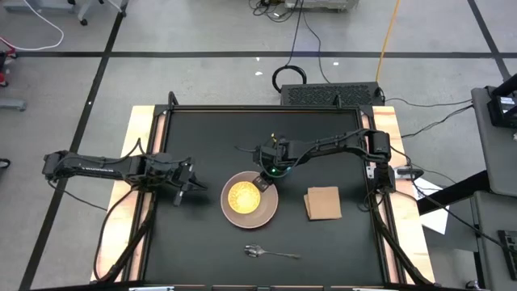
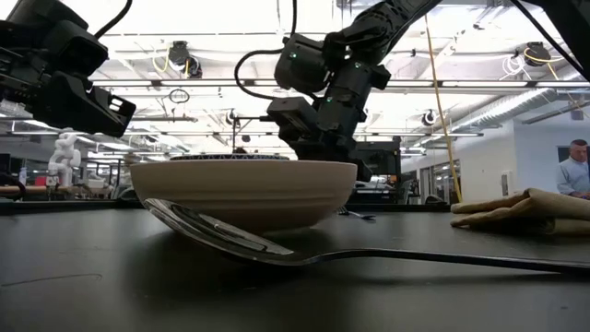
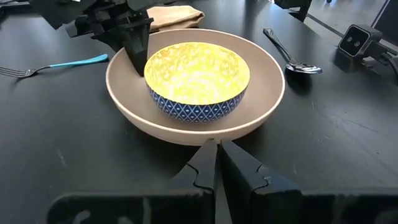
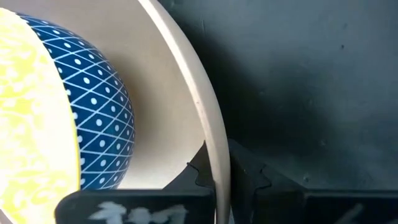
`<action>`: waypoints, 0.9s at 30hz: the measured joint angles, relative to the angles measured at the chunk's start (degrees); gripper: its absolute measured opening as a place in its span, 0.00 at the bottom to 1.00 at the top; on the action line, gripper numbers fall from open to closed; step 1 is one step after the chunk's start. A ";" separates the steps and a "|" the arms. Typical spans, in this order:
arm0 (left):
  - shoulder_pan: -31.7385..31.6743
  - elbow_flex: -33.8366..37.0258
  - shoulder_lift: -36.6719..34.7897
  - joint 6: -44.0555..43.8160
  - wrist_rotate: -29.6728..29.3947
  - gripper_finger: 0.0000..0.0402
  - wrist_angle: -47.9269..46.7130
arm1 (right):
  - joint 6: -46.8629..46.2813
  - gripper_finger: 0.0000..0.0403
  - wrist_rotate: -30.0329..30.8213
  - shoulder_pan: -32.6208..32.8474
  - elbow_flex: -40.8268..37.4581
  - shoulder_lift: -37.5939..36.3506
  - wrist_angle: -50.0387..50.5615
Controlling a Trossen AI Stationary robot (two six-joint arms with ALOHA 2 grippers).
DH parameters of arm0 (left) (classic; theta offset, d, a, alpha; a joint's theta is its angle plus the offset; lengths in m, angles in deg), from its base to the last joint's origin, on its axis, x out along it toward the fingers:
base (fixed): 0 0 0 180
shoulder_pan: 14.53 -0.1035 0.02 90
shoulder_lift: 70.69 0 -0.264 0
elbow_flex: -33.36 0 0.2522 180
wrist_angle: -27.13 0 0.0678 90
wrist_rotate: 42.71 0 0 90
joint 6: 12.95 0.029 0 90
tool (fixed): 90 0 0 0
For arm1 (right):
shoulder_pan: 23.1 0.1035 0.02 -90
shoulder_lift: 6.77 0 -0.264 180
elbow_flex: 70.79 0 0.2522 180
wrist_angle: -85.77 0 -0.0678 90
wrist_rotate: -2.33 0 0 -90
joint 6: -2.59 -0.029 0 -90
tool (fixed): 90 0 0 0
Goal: Set table place
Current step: Adjust the brown plate
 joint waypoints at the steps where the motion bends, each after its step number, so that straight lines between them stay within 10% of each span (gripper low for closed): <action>1: 0.00 0.00 0.00 0.00 0.00 0.06 0.00 | 0.04 0.01 0.01 0.00 -0.03 0.00 0.04; 27: 0.00 0.00 0.00 0.00 0.00 0.06 -0.21 | 0.76 0.11 1.60 0.20 -0.06 -0.04 -0.84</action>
